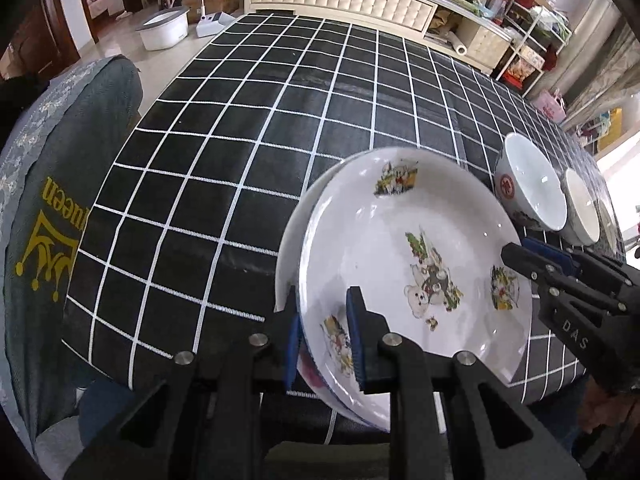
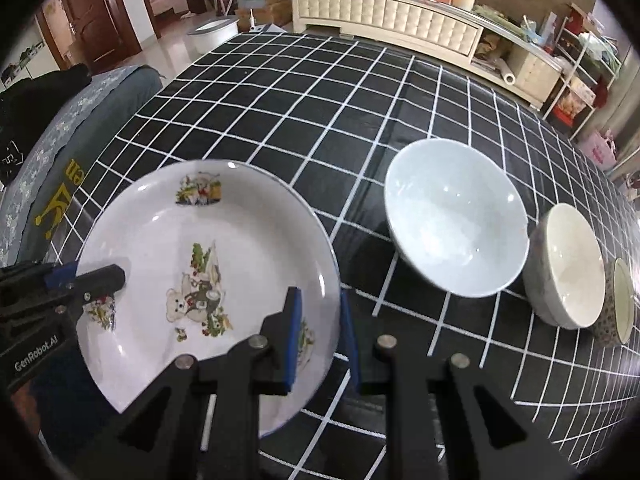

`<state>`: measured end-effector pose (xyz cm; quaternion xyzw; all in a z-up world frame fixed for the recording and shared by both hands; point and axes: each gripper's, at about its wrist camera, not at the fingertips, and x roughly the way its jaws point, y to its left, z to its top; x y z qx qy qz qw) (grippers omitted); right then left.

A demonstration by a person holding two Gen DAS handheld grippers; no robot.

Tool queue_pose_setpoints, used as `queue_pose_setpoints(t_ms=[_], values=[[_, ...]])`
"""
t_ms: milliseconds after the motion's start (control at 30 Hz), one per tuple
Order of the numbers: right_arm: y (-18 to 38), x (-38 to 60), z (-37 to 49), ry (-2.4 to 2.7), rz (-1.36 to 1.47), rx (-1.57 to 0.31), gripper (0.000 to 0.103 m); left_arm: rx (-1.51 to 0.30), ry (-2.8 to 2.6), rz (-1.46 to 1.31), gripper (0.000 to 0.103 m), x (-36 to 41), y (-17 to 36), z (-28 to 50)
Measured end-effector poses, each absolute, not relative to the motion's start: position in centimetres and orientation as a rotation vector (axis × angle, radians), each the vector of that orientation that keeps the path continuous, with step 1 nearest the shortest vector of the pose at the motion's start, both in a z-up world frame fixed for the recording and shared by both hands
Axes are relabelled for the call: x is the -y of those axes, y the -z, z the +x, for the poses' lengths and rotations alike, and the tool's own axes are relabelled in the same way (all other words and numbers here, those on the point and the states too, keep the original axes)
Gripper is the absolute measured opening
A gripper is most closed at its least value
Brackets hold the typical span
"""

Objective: Organize plates and bowls

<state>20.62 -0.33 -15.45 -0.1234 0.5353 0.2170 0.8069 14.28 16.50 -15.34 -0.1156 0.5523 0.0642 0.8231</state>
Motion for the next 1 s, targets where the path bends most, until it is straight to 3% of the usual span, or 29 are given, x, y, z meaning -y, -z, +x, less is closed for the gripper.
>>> queue_pose_setpoints(t_ms=[167, 233, 367, 400, 633, 900, 1000], values=[[15.5, 1.0, 20.3, -0.466, -0.221, -1.141, 0.024, -1.161, -0.156, -0.195, 0.028, -15.8, 14.7, 13.8], [15.5, 1.2, 20.2, -0.473, -0.199, -1.142, 0.024, -1.141, -0.189, -0.163, 0.042, -15.7, 14.2, 13.5], [15.7, 1.8, 20.0, -0.478, -0.185, -1.157, 0.025, -1.095, -0.199, -0.132, 0.043, -15.4, 13.0, 13.0], [15.4, 1.9, 19.9, -0.478, -0.180, -1.151, 0.028, -1.089, -0.194, -0.139, 0.043, -15.4, 12.8, 12.9], [10.9, 4.7, 17.9, -0.447, -0.100, -0.927, 0.078, -1.018, -0.138, -0.150, 0.043, -13.4, 10.9, 12.1], [8.5, 7.8, 17.6, -0.430, -0.075, -0.875, 0.081, -0.963, -0.072, -0.126, 0.051, -9.5, 8.6, 12.2], [7.8, 8.6, 17.1, -0.425, -0.104, -0.865, 0.085, -0.934, -0.043, -0.094, 0.069, -7.8, 7.4, 12.4]])
